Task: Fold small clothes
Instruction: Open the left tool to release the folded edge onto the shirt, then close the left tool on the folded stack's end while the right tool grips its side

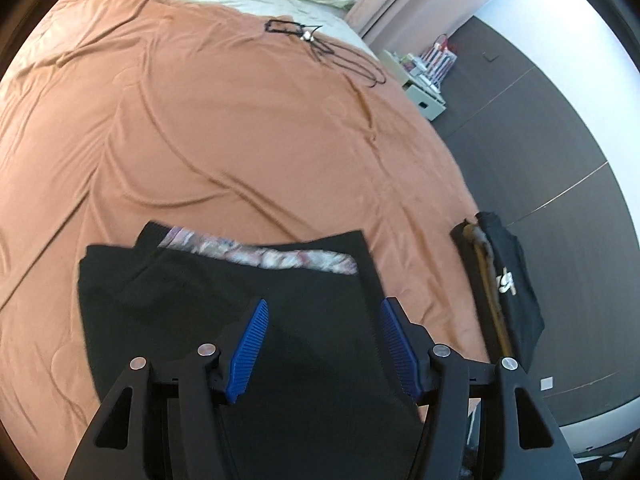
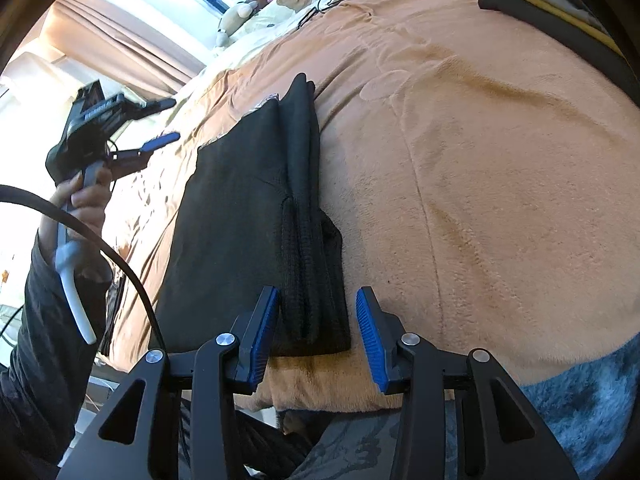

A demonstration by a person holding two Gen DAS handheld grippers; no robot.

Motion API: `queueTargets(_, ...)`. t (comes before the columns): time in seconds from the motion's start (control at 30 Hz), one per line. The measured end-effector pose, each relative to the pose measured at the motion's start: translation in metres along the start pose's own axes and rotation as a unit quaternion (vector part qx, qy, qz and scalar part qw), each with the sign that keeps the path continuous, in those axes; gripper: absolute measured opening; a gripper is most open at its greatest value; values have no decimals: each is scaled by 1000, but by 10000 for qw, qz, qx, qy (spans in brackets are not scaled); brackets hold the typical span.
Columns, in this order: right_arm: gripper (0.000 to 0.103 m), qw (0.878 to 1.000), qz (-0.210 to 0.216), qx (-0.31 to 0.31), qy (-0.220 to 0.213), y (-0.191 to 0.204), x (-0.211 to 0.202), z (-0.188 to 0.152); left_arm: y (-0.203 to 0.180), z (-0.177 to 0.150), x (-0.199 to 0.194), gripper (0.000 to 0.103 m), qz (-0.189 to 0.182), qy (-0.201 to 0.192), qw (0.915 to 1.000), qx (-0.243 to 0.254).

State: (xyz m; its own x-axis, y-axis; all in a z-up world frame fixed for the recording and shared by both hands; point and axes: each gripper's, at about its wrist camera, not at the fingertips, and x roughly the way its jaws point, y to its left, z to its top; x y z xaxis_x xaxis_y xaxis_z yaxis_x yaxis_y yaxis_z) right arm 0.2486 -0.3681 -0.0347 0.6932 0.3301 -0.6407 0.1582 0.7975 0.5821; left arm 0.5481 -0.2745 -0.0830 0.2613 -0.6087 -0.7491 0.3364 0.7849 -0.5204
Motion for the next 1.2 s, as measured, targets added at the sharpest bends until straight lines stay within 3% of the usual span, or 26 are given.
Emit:
queueTargets(0.3,38,9997,97,37,236,3,16,6,52,-44,-16,61,570,147,9979,-267)
queueTargets(0.5,38,9996,54,-7,283,9,24,7,91,-77,-36,60,721,165,9953,-627)
queueTargets(0.77,38,9996,-54,-10,293,15,24,3,115,-119,-53,60,621,182,9930,-987)
queueTargets(0.93,23,9994,-122,-76,321,20,23,-4,120,-149,-54,60,493,285,9921,-1121)
queueTargets(1.2,17,9995,-152,-35,284,23,19,-13,128,-189,-59,43,137,303,9884,-1483)
